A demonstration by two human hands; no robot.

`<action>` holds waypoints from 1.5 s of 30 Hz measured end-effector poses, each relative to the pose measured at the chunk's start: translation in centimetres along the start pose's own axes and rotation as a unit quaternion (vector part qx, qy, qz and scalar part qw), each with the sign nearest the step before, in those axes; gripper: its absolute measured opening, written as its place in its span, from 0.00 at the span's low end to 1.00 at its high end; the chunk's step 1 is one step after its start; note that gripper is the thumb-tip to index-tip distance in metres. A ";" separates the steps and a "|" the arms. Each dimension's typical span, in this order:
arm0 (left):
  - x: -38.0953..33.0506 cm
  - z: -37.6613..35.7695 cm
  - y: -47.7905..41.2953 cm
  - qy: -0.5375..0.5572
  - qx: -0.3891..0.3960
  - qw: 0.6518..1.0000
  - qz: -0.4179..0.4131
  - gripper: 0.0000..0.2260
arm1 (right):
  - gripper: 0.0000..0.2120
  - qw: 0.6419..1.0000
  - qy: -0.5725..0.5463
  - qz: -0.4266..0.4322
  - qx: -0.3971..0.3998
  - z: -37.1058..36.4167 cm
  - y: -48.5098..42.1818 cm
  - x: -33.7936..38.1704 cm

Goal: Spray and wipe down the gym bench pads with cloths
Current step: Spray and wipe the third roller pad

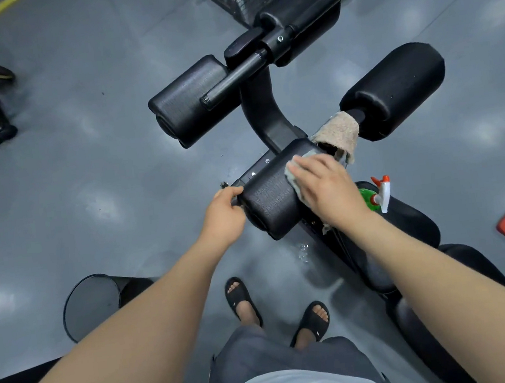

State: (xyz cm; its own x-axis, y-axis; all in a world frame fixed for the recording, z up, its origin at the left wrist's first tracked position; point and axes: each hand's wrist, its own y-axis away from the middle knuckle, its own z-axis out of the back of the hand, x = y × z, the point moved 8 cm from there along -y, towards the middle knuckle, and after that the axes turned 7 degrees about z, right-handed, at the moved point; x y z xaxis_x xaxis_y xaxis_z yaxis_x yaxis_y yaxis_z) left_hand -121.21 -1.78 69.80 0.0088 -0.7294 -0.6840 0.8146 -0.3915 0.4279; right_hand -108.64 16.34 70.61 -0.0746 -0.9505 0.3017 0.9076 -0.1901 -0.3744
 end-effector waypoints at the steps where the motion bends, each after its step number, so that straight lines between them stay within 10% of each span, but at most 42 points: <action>1: 0.1 -0.2 0.1 0.010 0.007 1.000 0.002 0.23 | 0.18 0.999 0.008 -0.034 -0.010 0.2 -0.1 -0.8; 5: 0.5 0.1 0.2 -0.002 0.016 1.000 -0.006 0.25 | 0.14 0.993 0.014 -0.111 -0.038 -0.3 -0.6 0.2; 15: 0.6 0.1 -0.3 -0.054 0.013 0.998 -0.019 0.25 | 0.17 0.997 -0.015 0.072 0.007 -1.9 -0.5 7.4; 22: 0.0 0.1 0.6 -0.065 0.013 0.997 -0.042 0.23 | 0.12 0.992 -0.040 -0.115 -0.043 0.7 -1.6 -1.4; 35: -0.7 0.2 1.6 -0.140 0.022 0.985 -0.097 0.22 | 0.28 0.990 -0.053 0.101 0.080 -3.2 1.2 7.9; 45: -0.4 -0.1 2.5 -0.149 0.013 0.983 -0.111 0.23 | 0.25 0.994 0.015 -0.107 0.018 -0.1 -1.0 0.6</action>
State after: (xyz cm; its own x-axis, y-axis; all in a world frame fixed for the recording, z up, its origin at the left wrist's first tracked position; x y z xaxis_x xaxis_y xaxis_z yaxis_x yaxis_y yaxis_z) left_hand -119.14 -2.41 71.12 -0.3407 -0.7548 -0.5605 0.7619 -0.5709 0.3058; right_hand -109.58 15.97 71.10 -0.2798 -0.8962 0.3442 0.8834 -0.3807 -0.2731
